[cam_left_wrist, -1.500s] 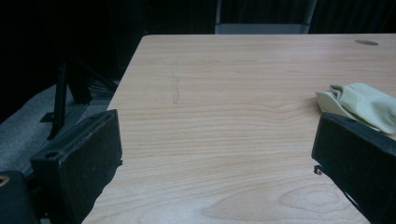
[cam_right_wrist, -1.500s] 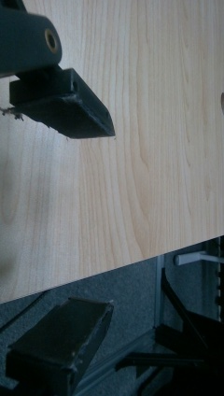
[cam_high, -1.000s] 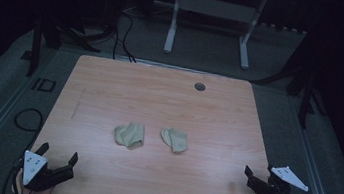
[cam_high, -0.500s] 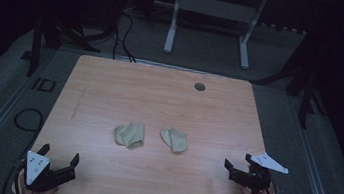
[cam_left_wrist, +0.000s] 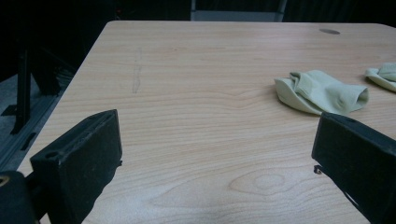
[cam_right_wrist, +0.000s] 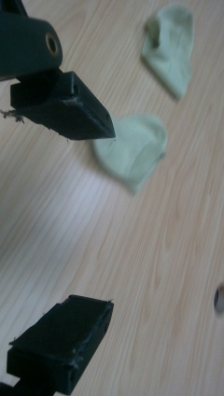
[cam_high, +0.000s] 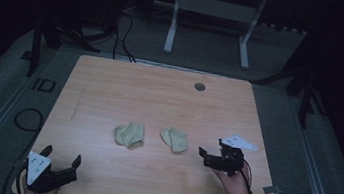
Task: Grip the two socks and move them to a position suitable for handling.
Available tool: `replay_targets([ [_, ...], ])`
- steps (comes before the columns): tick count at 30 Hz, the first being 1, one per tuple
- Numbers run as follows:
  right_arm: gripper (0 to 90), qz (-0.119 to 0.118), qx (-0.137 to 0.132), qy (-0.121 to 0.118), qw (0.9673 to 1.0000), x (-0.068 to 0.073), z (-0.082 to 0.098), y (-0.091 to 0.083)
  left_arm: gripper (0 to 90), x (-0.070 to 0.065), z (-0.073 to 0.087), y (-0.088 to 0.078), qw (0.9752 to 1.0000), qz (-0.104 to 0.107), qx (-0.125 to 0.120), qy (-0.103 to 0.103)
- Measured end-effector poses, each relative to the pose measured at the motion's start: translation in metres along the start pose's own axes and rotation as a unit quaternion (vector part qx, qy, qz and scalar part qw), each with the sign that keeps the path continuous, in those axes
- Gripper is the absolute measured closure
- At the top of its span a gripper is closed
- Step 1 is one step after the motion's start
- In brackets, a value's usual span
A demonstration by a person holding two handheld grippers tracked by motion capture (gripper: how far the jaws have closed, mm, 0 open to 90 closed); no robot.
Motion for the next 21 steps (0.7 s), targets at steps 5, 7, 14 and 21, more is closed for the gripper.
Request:
replay_targets([
  [5, 20.4, -0.033, 0.01, -0.019, 0.9992, 0.032, -0.013, 0.018, 1.8, -0.001, 0.0, -0.001, 1.0, -0.007, 0.004, 0.002],
  [7, 24.1, -0.047, 0.017, -0.032, 0.9983, 0.045, -0.016, 0.026, 1.8, -0.002, 0.0, -0.002, 0.9999, -0.008, 0.005, 0.004],
  [14, 42.7, -0.055, 0.034, -0.055, 0.9964, 0.071, -0.023, 0.052, 1.8, 0.0, 0.002, -0.005, 0.9999, -0.01, 0.003, 0.0],
  [21, 49.1, -0.028, 0.059, -0.082, 0.9945, 0.089, -0.023, 0.09, 1.8, 0.001, 0.002, -0.003, 1.0, -0.006, 0.006, -0.002],
])
Point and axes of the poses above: each handheld gripper's, and its own axes: y roughly forward along the jaws, z roughly out of its underside, x roughly to its left, the point moved 9 cm from there along y, roughly forward along the jaws, and after that the axes turned 13 degrees about z, right-handed, at the moved point
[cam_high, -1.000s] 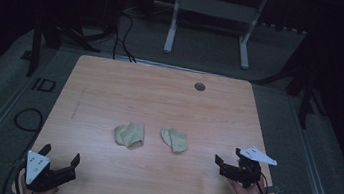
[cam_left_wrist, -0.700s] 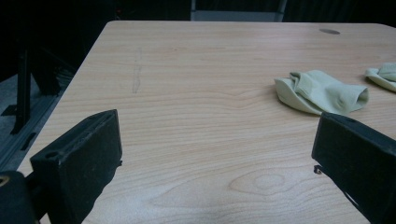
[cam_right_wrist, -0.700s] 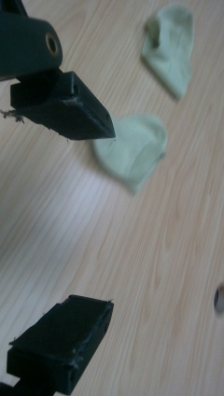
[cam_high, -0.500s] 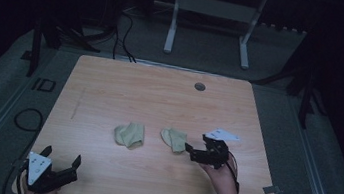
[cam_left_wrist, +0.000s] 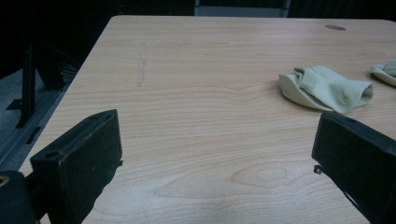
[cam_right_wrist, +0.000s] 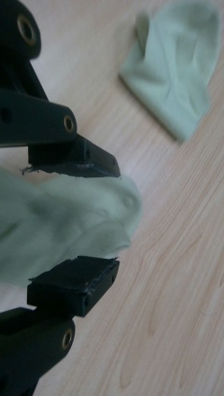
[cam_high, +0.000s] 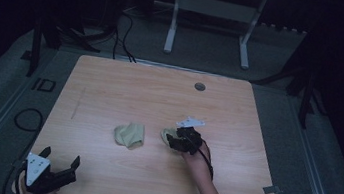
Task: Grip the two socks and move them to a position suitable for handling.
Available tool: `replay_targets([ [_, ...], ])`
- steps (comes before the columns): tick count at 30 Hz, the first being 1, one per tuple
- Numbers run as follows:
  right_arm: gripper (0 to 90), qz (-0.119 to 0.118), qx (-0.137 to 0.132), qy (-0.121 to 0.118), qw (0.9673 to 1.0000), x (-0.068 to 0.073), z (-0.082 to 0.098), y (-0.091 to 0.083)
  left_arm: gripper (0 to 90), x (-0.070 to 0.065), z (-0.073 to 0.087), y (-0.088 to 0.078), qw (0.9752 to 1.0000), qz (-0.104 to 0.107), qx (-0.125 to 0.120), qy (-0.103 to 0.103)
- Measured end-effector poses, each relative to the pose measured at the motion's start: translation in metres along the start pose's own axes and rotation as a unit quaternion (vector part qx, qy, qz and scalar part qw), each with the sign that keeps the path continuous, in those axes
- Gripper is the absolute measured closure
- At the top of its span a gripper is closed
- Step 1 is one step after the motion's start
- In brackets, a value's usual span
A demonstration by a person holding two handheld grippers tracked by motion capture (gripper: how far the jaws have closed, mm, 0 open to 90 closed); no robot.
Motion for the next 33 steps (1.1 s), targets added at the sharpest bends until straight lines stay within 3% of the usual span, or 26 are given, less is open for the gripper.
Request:
replay_targets([
  [6, 52.6, 0.031, 0.035, -0.018, 0.9987, 0.0, 0.008, 0.02, 1.8, 0.001, 0.001, 0.003, 1.0, 0.004, 0.001, 0.0],
  [10, 58.7, 0.06, 0.03, -0.032, 0.9973, 0.002, 0.011, 0.02, 1.8, 0.003, 0.001, 0.002, 1.0, 0.005, -0.001, -0.006],
  [17, 77.4, 0.077, 0.019, -0.042, 0.9959, 0.005, 0.013, 0.019, 1.8, 0.002, 0.0, 0.005, 0.9999, 0.011, -0.001, -0.007],
  [20, 79.5, 0.073, 0.019, -0.035, 0.9965, 0.003, 0.013, 0.018, 1.8, 0.002, 0.001, 0.006, 0.9999, 0.012, 0.0, -0.008],
  [21, 80.7, 0.061, 0.025, -0.022, 0.9976, 0.004, 0.012, 0.016, 1.8, 0.002, 0.001, 0.007, 0.9999, 0.013, 0.001, -0.01],
  [23, 81.0, 0.051, 0.021, -0.026, 0.9981, 0.007, 0.009, 0.011, 1.8, 0.002, -0.001, 0.007, 0.9998, 0.013, -0.002, -0.012],
  [33, 80.9, 0.017, -0.02, -0.072, 0.997, 0.035, -0.002, -0.038, 1.8, -0.001, -0.002, 0.009, 0.9998, 0.017, -0.001, -0.007],
])
Point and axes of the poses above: each handheld gripper's, and its own axes: y roughly forward along the jaws, z roughly out of its underside, x roughly to its left, the point moved 9 cm from there along y, roughly forward along the jaws, and after that the axes turned 13 degrees about z, right-handed, at the moved point
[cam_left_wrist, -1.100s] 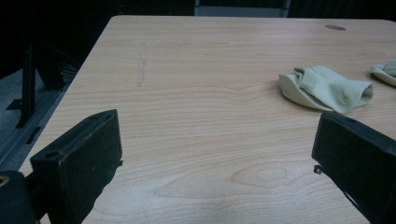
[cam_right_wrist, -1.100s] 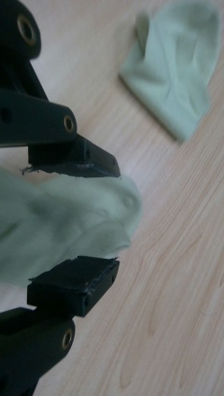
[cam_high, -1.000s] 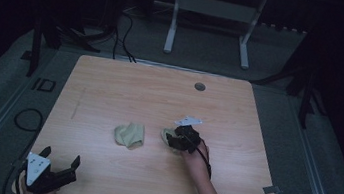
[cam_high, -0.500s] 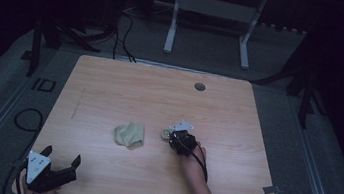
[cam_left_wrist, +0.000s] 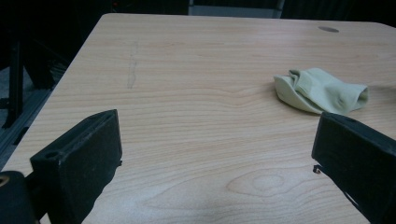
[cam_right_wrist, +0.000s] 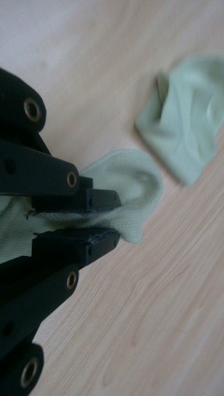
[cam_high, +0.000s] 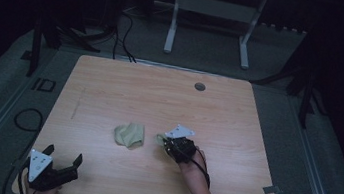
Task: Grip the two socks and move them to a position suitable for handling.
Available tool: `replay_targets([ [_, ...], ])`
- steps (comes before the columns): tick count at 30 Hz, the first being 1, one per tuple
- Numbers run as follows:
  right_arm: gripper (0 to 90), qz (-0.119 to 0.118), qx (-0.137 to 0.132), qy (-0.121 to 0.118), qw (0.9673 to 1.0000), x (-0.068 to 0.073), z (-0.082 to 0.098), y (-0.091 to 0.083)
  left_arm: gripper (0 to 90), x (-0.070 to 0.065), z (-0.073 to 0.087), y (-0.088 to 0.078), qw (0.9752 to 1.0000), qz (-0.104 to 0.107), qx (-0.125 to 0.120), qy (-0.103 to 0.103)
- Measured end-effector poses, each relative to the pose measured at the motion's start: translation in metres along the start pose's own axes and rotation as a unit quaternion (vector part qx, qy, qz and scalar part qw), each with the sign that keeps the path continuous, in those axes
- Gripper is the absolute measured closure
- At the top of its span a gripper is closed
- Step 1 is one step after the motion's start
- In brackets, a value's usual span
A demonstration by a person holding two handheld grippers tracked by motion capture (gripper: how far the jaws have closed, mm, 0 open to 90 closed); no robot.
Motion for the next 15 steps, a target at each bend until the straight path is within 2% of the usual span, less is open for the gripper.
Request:
replay_targets([
  [1, 81.0, -0.017, -0.015, 0.0, 0.9998, 0.008, -0.001, -0.013, 1.8, -0.001, 0.0, 0.0, 1.0, -0.001, -0.001, 0.003],
  [3, 81.0, -0.019, -0.022, -0.006, 0.9996, 0.012, -0.001, -0.018, 1.8, -0.001, 0.0, 0.0, 1.0, 0.0, 0.0, 0.003],
  [4, 81.0, -0.027, -0.031, -0.018, 0.999, 0.019, -0.001, -0.028, 1.8, -0.001, 0.0, 0.001, 1.0, -0.001, 0.0, 0.003],
  [5, 81.0, -0.027, -0.031, -0.018, 0.999, 0.019, -0.001, -0.028, 1.8, -0.001, 0.0, 0.001, 1.0, 0.0, 0.0, 0.002],
  [7, 80.9, -0.035, -0.037, -0.024, 0.9984, 0.029, 0.003, -0.041, 1.8, -0.002, 0.0, 0.001, 1.0, 0.003, 0.0, 0.002],
  [15, 80.9, -0.049, -0.022, -0.025, 0.9982, 0.049, 0.024, -0.058, 1.8, -0.006, -0.001, 0.002, 1.0, 0.007, 0.002, 0.005],
])
Point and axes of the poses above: each handheld gripper's, and its own axes: y roughly forward along the jaws, z roughly out of its underside, x roughly to its left, the point moved 9 cm from there along y, roughly forward along the jaws, and after that the axes turned 13 degrees about z, right-handed, at the moved point
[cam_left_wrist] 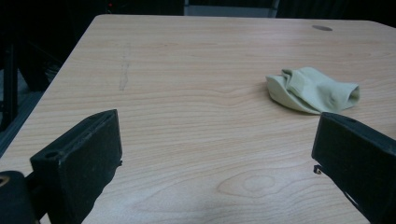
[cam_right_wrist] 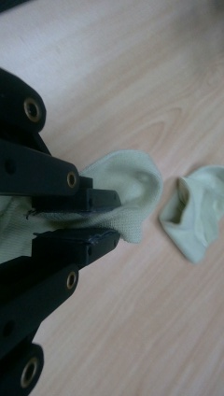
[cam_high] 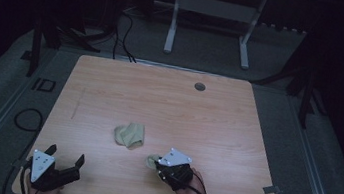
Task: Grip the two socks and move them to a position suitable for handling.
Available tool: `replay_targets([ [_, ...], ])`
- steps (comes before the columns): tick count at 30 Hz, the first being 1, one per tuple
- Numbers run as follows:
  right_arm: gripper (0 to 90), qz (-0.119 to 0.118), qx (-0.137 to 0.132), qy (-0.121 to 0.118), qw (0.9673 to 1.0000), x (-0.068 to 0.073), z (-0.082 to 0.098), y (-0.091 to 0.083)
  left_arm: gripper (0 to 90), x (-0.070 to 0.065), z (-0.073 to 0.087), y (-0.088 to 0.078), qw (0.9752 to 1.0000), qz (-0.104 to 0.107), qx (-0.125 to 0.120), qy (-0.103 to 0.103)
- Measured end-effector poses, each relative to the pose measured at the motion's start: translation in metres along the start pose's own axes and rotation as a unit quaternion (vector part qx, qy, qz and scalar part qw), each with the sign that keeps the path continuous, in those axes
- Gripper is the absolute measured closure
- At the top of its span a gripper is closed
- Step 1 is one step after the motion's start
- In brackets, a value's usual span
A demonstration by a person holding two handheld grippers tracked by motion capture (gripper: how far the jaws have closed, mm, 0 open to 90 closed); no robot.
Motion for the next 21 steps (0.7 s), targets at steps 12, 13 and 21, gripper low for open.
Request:
replay_targets([
  [12, 80.5, -0.024, 0.039, -0.015, 0.9988, 0.029, 0.03, 0.012, 1.8, -0.011, 0.001, 0.002, 0.9997, 0.02, 0.012, -0.007],
  [13, 80.4, -0.024, 0.041, -0.018, 0.9987, 0.031, 0.032, 0.014, 1.8, -0.011, 0.001, 0.002, 0.9997, 0.02, 0.012, -0.007],
  [21, 76.0, -0.025, 0.041, -0.025, 0.9985, 0.038, 0.036, 0.018, 1.8, -0.035, 0.0, 0.009, 0.9977, 0.064, 0.022, 0.005],
])
Point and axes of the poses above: each handheld gripper's, and its own axes: y roughly forward along the jaws, z roughly out of its underside, x roughly to its left, the point moved 9 cm from there along y, roughly forward along the jaws, and after that the axes turned 13 degrees about z, right-handed, at the moved point
